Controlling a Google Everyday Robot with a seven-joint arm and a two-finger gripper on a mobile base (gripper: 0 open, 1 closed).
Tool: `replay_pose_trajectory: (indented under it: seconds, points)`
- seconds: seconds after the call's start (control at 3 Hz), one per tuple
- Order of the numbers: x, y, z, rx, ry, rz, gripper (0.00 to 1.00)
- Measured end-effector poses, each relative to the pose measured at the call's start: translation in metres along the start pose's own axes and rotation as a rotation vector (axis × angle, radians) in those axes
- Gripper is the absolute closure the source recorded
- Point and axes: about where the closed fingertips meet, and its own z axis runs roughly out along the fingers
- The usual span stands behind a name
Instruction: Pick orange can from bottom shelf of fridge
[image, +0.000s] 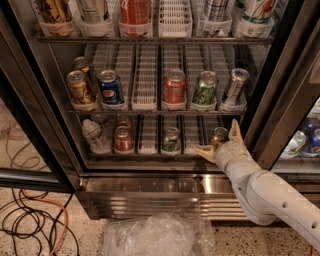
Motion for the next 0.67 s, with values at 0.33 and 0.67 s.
replay_pose_trajectory:
  seconds: [0.33,0.67]
  points:
    - [0.008,0.001,0.013,0.012,0.016,-0.006,0.17]
    - [0.021,-0.004,0.027,0.048,0.049,0.001,0.12]
